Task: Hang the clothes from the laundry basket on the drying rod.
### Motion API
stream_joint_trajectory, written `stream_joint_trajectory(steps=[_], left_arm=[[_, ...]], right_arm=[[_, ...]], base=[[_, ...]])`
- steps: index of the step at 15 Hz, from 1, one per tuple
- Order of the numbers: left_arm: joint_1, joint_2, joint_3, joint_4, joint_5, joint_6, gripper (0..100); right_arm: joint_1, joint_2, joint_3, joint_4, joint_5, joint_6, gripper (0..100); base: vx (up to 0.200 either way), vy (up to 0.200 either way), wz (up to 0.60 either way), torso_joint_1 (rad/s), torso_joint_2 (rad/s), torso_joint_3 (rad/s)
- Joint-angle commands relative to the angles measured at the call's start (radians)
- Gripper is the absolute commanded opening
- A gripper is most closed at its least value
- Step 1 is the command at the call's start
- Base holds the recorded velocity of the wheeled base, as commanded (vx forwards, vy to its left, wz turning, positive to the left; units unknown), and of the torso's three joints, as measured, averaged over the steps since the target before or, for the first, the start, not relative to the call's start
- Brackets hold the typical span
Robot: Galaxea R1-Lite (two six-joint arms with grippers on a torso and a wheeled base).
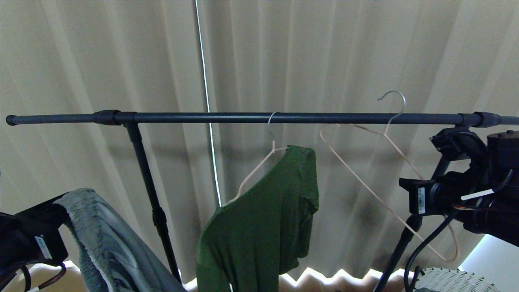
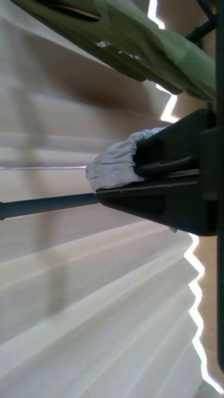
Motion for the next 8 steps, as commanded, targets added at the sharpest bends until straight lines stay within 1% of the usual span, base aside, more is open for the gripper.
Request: stream_joint_trajectory(steps=[1,5,8], left_arm=[[0.0,0.001,0.001,0.0,0.0,0.003,0],[0.0,0.001,0.005,-0.001,0.002,0.02,0],[0.0,-0.001,0.007,0.0,0.002,0.023,0]], right_arm=[[-0.004,-0.064,0.005,0.007,0.002,0.0,0],[-0.005,-0.09,0.027,0.01,0.002,0.0,0],[-0.005,-0.096,0.033,0.009,0.002,0.0,0]], base=[[0.0,0.0,0.0,0.0,0.0,0.0],[0.0,0.0,0.0,0.0,0.0,0.0],[-0.2,0.0,0.0,0.009,0.01,0.004]])
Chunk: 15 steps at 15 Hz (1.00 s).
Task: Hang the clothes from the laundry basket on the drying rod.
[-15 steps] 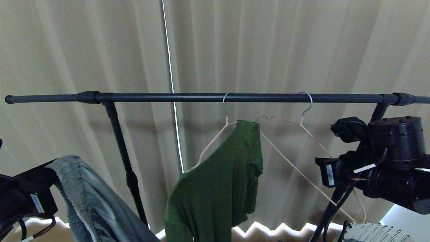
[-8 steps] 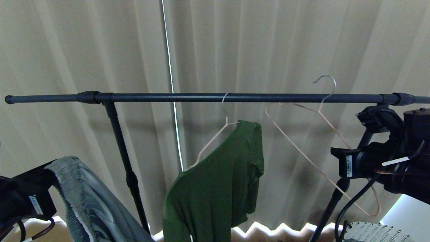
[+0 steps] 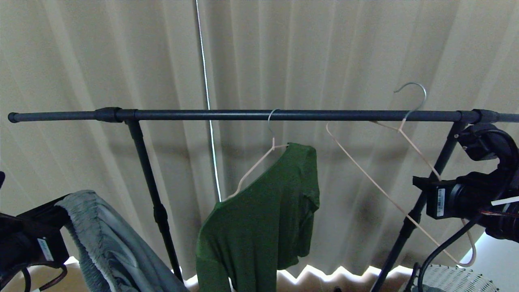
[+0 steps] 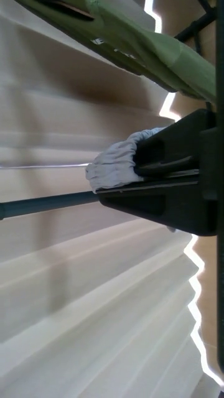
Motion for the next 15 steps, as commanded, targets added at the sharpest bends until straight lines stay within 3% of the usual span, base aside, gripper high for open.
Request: stream_joint_trajectory(steps=[1,10,15], left_arm=[[0.0,0.0,0.001,-0.002,0.001,0.0,0],[0.0,-0.003,0.004,-0.002,0.001,-0.002,0],[-0.094,0.006,-0.001,-0.04,-0.001,-0.002,0]], right_arm=[[0.001,-0.009,0.004,-0.001,0.0,0.0,0],[0.001,-0.009,0.023,-0.005,0.004,0.0,0],[0.008,-0.027,0.049,-0.015,0.015,0.008,0]], base=[[-0.2,0.0,0.0,0.002,0.01,0.002],[-0.2,0.0,0.0,0.0,0.0,0.001],[0.0,0.0,0.0,0.0,0.0,0.0]])
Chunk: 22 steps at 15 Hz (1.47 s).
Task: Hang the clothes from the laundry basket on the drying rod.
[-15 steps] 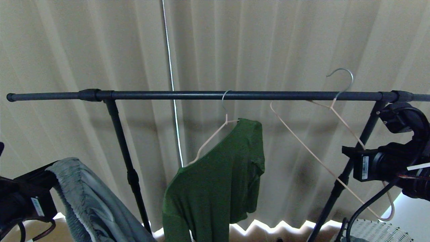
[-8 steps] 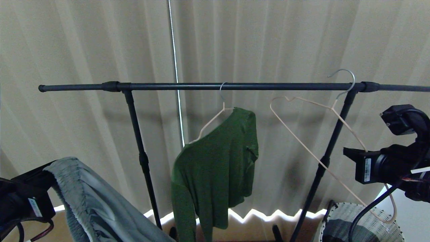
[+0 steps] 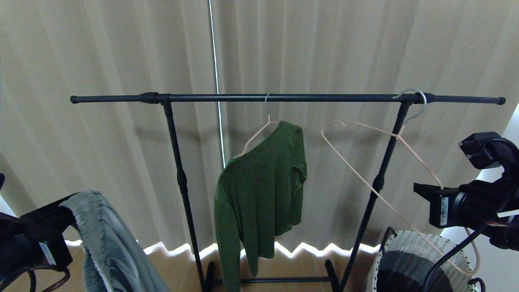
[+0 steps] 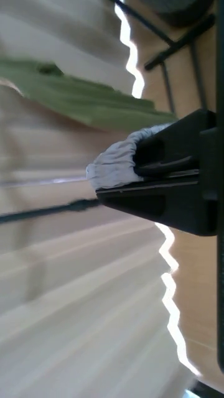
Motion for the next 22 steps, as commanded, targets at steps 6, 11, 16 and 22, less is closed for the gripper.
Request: stream_joint_trajectory(steps=[6,11,16,22], left_arm=[[-0.091,0.186,-0.214,-0.005,0.018,0.137,0],[-0.189,0.401,-0.488,0.128,0.158,0.037,0],[-0.203,0.516,-0.705,0.32,0.297,-0.142,0],[-0.197,0.559,-0.722,0.318,0.332,-0.181,0]], right_arm=[[0.168,-0.012,0.003,-0.087,0.075,0.066,0],[0.424,-0.02,0.016,-0.098,0.095,0.187,0],[0.573,-0.019,0.026,-0.098,0.113,0.193,0],[0.625,-0.016,0.087,-0.155,0.196,0.182,0]], base=[[0.0,0.0,0.0,0.0,0.0,0.0],[0.0,0.0,0.0,0.0,0.0,0.0],[0.0,0.0,0.0,0.0,0.0,0.0],[0.0,0.0,0.0,0.0,0.0,0.0]])
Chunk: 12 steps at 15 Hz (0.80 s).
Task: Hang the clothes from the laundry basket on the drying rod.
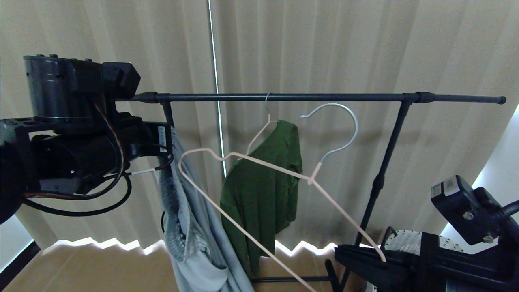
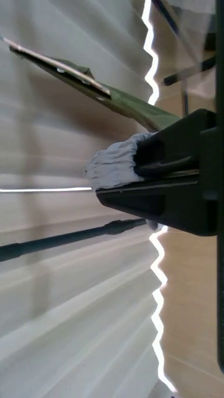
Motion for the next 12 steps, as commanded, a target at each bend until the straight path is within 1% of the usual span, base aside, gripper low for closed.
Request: stream_joint_trajectory(steps=[1,3,5,6,7,8,12], left_arm=[[0.0,0.013,-0.003,-0.001,0.001,0.0,0],[-0.007,0.015,-0.003,-0.003,0.042,0.0,0],[-0.021,0.015,-0.003,-0.004,0.064,0.0,0],[-0.024,0.01,-0.003,-0.003,0.079,0.001,0],[-0.026,0.01,-0.003,-0.001,0.085,0.001,0],[-0.027,0.004,0.0,-0.001,0.087,0.001,0],[-0.027,-0.004,0.008,0.002,0.091,0.001,0]], right_arm=[[0.014,0.005,0.016,-0.012,0.011,-0.005,0],[0.014,0.018,0.011,-0.01,0.025,-0.009,0],[0.013,0.055,-0.001,-0.012,0.023,-0.011,0],[0.008,0.103,-0.035,-0.012,0.021,-0.011,0],[0.007,0.121,-0.05,-0.012,0.018,-0.011,0],[-0.01,0.169,-0.087,-0.012,0.015,-0.011,0],[-0.055,0.25,-0.165,-0.015,0.012,-0.006,0]], base=[[0.0,0.0,0.0,0.0,0.0,0.0],[0.0,0.0,0.0,0.0,0.0,0.0],[0.0,0.0,0.0,0.0,0.0,0.0],[0.0,0.0,0.0,0.0,0.0,0.0],[0.0,0.0,0.0,0.0,0.0,0.0],[0.0,0.0,0.0,0.0,0.0,0.0],[0.0,0.0,0.0,0.0,0.0,0.0]])
